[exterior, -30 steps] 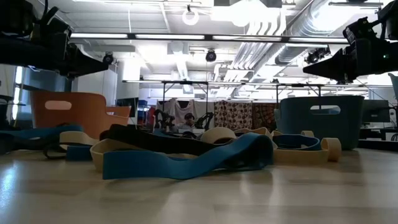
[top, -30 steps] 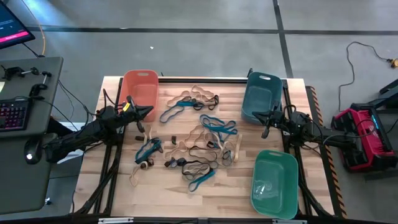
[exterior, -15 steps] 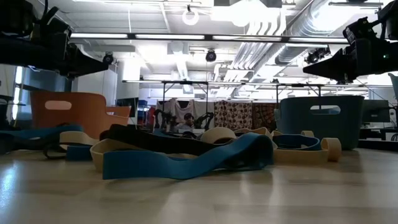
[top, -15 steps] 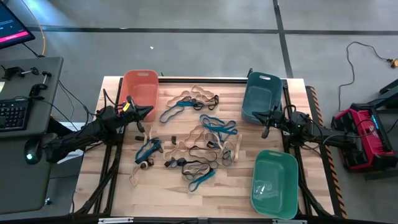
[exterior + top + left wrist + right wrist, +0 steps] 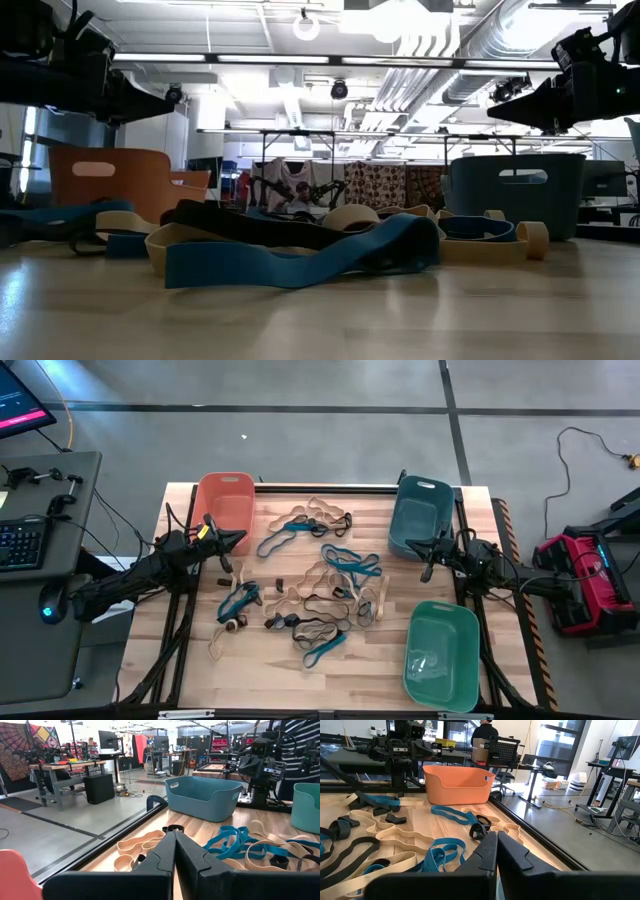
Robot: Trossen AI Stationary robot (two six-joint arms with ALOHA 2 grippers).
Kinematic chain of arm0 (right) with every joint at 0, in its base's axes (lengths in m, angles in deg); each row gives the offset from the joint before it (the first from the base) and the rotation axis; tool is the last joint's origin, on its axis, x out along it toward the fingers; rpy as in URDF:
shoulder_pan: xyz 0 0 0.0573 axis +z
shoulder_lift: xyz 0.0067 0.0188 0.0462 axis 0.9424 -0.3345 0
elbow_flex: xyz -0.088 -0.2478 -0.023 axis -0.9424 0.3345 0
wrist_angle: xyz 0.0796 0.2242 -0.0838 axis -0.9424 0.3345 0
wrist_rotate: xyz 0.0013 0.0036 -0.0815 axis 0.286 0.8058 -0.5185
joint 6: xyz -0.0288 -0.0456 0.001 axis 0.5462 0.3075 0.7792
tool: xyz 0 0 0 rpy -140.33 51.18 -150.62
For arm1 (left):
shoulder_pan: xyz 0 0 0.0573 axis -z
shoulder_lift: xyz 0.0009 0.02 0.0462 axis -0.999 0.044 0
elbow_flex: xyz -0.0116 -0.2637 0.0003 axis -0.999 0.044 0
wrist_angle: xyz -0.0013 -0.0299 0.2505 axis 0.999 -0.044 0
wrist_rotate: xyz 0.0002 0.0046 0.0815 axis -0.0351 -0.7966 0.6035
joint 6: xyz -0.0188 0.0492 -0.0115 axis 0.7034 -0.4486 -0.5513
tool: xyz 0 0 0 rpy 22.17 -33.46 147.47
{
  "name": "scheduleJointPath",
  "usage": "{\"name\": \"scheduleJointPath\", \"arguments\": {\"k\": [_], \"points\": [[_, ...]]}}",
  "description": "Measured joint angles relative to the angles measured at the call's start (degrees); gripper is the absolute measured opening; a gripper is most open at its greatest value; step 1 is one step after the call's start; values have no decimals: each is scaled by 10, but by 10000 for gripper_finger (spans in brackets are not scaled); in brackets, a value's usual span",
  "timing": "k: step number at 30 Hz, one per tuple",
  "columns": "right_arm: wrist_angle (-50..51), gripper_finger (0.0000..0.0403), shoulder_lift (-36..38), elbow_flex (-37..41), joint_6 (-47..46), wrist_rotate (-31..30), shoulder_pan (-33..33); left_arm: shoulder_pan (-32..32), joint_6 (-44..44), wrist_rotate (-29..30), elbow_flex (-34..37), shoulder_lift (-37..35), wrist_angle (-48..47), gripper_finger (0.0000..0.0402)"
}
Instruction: Sort rubber bands into baskets
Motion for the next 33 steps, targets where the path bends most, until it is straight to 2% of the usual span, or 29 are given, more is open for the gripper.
{"name": "scheduleJointPath", "arguments": {"k": [15, 19, 25, 33], "points": [[0, 0, 0, 0, 13, 0, 0, 0, 0, 0, 0, 0, 0, 0], [0, 0, 0, 0, -23, 0, 0, 0, 0, 0, 0, 0, 0, 0], [-14, 0, 0, 0, -131, 0, 0, 0, 0, 0, 0, 0, 0, 0], [-57, 0, 0, 0, -191, -1, 0, 0, 0, 0, 0, 0, 0, 0]]}}
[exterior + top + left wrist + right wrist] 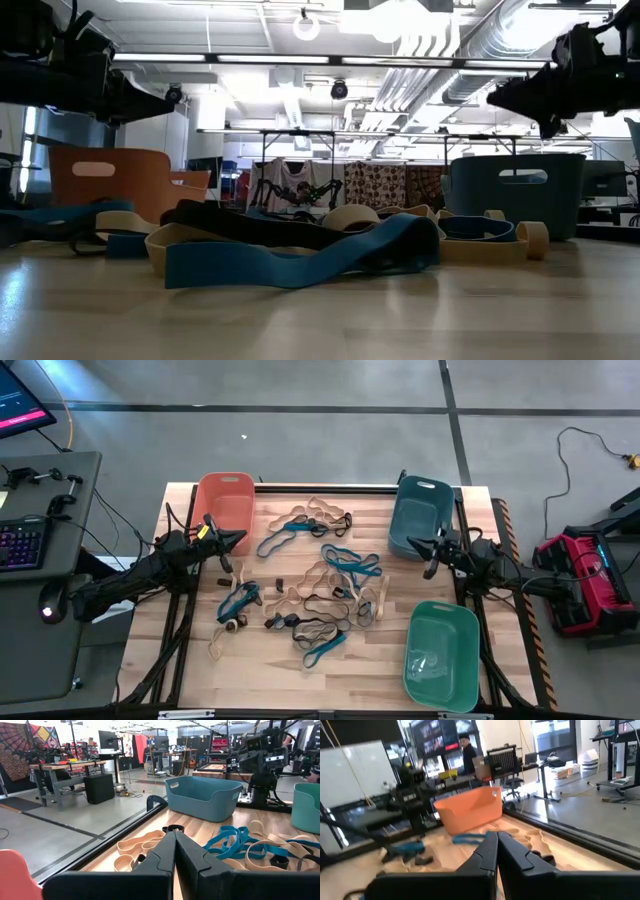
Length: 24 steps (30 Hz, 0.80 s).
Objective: Sort rubber bands into baskets
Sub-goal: Put the white rubber band into the blue bin
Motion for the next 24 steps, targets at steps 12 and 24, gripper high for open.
{"name": "scheduleJointPath", "arguments": {"k": [12, 24], "points": [[-75, 0, -3, 0, 61, 35, 0, 0, 2, 0, 0, 0, 0, 0], [-72, 0, -3, 0, 72, 64, 0, 1, 5, 0, 0, 0, 0, 0]]}}
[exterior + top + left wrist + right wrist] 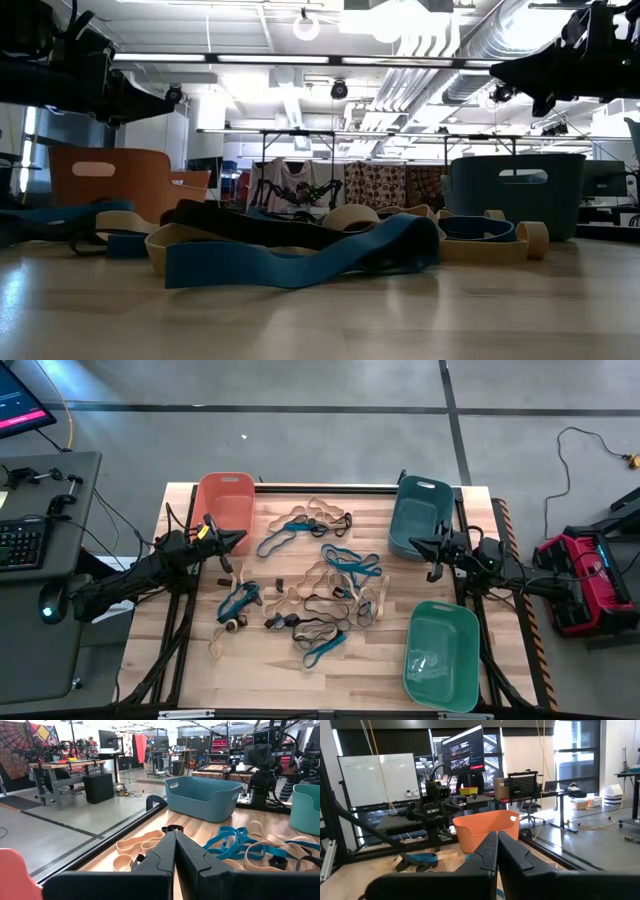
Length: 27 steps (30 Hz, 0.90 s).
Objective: Sort rubber bands into baskets
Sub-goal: Put the white rubber band into the blue bin
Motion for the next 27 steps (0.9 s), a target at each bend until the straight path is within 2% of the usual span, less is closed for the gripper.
{"name": "scheduleJointPath", "arguments": {"k": [10, 14, 21, 27], "points": [[-6, 0, -1, -1, -1, -11, 0, 0, -15, 0, 0, 0, 4, 0], [-2, 0, -25, -11, -1, -8, 0, 0, -16, 0, 0, 0, 3, 0], [8, 0, -133, -68, -56, -6, 1, 0, -5, 0, 0, 0, 1, 0], [52, 0, -270, -160, -44, 2, 25, 0, -20, 0, 0, 0, 3, 0]]}}
